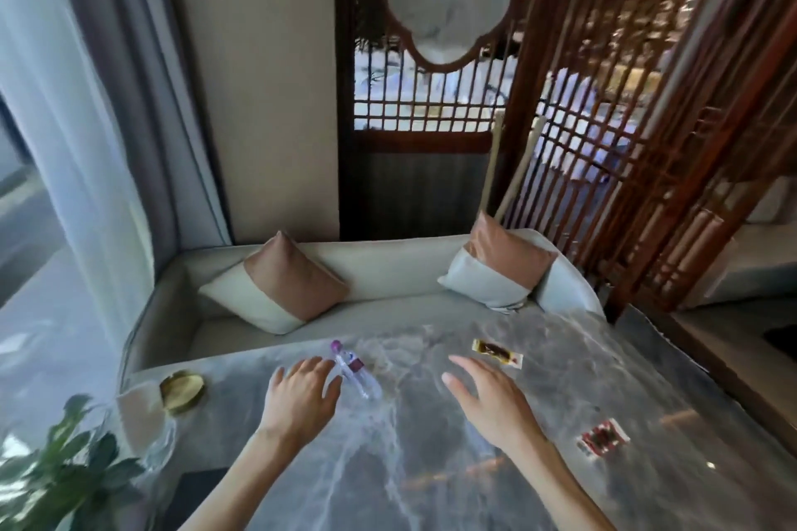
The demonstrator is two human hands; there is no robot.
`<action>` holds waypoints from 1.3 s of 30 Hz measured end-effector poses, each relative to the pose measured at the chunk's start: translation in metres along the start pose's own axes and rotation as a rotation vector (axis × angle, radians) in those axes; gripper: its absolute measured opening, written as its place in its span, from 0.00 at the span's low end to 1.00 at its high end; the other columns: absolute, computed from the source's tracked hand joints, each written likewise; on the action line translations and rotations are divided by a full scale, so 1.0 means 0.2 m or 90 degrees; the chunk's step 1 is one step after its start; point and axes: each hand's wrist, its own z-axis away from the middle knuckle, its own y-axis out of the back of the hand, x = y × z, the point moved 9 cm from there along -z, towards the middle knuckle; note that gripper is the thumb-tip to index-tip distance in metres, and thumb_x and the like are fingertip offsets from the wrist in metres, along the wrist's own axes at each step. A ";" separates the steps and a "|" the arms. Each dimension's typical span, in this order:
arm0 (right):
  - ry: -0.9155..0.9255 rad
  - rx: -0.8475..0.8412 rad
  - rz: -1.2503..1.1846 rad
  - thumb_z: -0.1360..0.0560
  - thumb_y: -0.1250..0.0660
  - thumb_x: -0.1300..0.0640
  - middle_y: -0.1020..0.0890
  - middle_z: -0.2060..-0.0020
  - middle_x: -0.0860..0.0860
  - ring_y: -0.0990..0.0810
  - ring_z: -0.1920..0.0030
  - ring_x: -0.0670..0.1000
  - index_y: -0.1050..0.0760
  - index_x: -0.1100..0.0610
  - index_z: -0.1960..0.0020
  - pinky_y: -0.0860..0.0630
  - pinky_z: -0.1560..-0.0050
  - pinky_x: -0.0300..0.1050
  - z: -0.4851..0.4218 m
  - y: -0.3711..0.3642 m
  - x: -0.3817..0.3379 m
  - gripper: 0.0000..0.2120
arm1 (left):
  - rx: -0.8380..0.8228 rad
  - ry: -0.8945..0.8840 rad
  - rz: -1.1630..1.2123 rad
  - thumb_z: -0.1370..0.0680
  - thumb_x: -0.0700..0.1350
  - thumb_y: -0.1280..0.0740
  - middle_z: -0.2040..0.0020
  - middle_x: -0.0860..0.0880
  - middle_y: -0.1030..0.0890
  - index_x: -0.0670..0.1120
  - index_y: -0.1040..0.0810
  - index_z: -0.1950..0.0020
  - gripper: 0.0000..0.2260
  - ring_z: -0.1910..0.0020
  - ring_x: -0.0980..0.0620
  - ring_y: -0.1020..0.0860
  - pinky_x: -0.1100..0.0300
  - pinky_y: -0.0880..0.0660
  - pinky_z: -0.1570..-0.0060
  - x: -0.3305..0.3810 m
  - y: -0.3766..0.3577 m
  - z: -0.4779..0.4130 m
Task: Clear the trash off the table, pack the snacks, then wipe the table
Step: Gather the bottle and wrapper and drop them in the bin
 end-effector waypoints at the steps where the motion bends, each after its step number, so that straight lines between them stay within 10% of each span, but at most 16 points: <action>1: 0.002 -0.008 0.003 0.21 0.43 0.40 0.25 0.32 0.43 0.28 0.31 0.45 0.30 0.47 0.30 0.34 0.33 0.39 -0.04 -0.05 -0.02 0.23 | -0.008 0.006 -0.005 0.21 0.56 0.42 0.35 0.57 0.23 0.55 0.25 0.34 0.17 0.34 0.54 0.25 0.56 0.32 0.35 -0.05 -0.03 -0.03; 18: -0.138 -0.269 -0.043 0.23 0.38 0.41 0.32 0.26 0.53 0.29 0.29 0.54 0.46 0.55 0.22 0.30 0.35 0.47 -0.87 -1.39 0.12 0.36 | -0.285 0.054 -0.166 0.21 0.45 0.39 0.36 0.47 0.23 0.49 0.32 0.32 0.17 0.37 0.45 0.24 0.50 0.32 0.36 -0.53 -1.04 -0.77; 28: -0.174 -0.284 -0.112 0.27 0.31 0.43 0.36 0.24 0.51 0.34 0.26 0.52 0.54 0.52 0.20 0.31 0.32 0.47 -0.96 -1.79 0.21 0.45 | -0.291 -0.153 -0.210 0.23 0.35 0.37 0.20 0.47 0.56 0.52 0.57 0.21 0.39 0.21 0.43 0.56 0.46 0.55 0.22 -0.38 -1.50 -1.13; 39: -0.084 -0.161 -0.048 0.27 0.31 0.55 0.27 0.37 0.50 0.28 0.36 0.53 0.39 0.51 0.25 0.29 0.38 0.47 -0.99 -1.94 0.27 0.33 | -0.220 -0.158 -0.109 0.28 0.53 0.29 0.32 0.50 0.28 0.53 0.31 0.31 0.26 0.31 0.49 0.30 0.55 0.41 0.26 -0.43 -1.71 -1.10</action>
